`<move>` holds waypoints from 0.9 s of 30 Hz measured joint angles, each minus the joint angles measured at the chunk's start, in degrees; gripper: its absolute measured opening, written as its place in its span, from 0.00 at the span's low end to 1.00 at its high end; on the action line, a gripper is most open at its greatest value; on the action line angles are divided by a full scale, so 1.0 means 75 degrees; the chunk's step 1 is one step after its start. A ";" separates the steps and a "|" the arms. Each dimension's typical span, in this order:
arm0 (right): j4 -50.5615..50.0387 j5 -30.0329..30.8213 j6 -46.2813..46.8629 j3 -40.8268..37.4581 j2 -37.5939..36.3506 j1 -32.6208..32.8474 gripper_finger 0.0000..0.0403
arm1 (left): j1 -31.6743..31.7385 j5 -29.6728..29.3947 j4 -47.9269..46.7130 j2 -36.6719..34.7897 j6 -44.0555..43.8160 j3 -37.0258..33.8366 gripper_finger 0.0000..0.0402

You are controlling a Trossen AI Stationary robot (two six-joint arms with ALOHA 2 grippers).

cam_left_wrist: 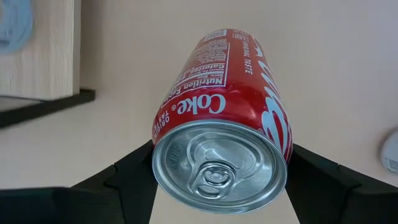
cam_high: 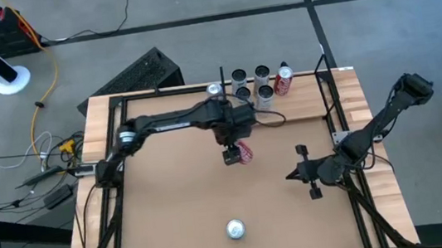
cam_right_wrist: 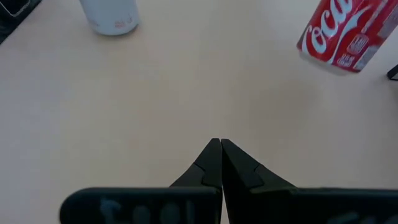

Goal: Place canned beverage on shelf
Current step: Put the red soda can on the shelf

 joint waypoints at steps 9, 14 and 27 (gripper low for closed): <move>-0.0070 0.0003 -0.0061 0.0000 0.0000 0.0000 0.06 | -0.0082 -0.0436 -0.0765 0.0885 0.0142 0.0967 0.69; -0.0063 0.0000 -0.0081 0.0000 0.0000 0.0000 0.06 | -0.0099 -0.0539 -0.0682 0.0884 0.0155 0.0915 0.76; -0.0061 -0.0009 -0.0080 -0.0003 0.0000 0.0000 0.06 | -0.0102 -0.0155 -0.0521 0.0871 0.0065 0.0914 0.79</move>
